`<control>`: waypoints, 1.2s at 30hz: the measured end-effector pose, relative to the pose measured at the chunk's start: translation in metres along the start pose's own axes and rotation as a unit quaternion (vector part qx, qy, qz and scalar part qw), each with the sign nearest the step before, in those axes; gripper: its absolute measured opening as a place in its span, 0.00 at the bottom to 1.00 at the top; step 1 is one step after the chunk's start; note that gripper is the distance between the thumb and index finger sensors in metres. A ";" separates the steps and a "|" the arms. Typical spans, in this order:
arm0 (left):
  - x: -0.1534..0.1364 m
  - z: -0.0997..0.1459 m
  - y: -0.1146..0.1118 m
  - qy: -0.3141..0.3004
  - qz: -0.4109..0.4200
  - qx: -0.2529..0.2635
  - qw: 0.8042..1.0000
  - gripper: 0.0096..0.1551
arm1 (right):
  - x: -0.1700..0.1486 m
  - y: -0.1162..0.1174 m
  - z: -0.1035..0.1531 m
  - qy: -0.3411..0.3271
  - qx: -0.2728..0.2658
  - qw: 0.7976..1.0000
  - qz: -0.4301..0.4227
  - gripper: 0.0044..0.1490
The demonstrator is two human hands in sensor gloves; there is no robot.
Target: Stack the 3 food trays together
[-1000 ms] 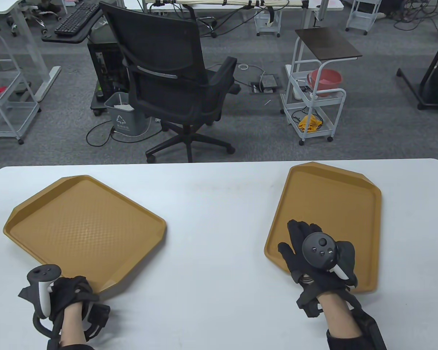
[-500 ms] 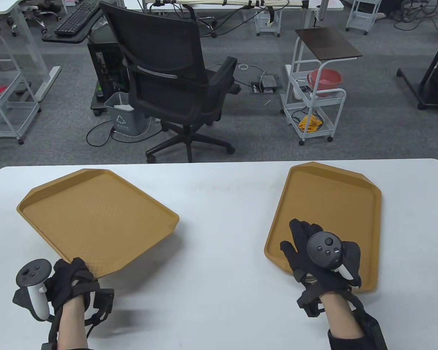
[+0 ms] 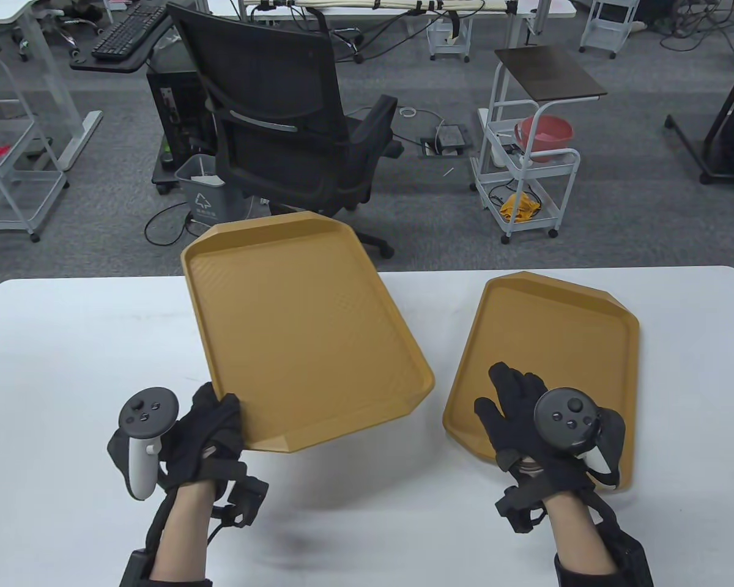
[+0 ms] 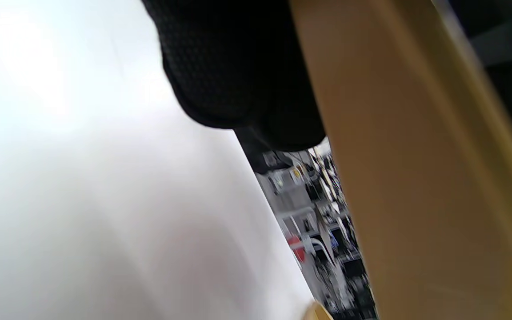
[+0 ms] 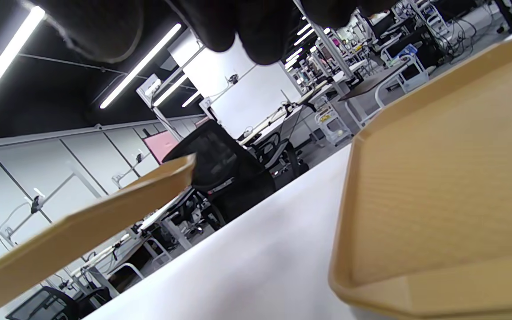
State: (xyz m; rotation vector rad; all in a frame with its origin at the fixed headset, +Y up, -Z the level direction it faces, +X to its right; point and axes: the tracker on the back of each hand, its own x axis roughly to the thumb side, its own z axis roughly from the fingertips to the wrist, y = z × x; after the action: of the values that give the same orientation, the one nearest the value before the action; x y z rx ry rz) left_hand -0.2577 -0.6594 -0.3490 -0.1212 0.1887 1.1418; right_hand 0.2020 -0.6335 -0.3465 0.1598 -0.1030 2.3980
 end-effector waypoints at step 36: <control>0.043 0.037 -0.011 -0.114 -0.459 0.189 0.861 0.43 | -0.046 -0.002 -0.004 0.124 -0.045 0.959 -0.251 0.33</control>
State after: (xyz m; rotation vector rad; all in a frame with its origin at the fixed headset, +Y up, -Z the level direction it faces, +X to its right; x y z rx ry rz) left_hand -0.2268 -0.6186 -0.3221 0.2582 0.1148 0.1412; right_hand 0.2366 -0.6618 -0.3572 -0.1443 -0.0461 1.8826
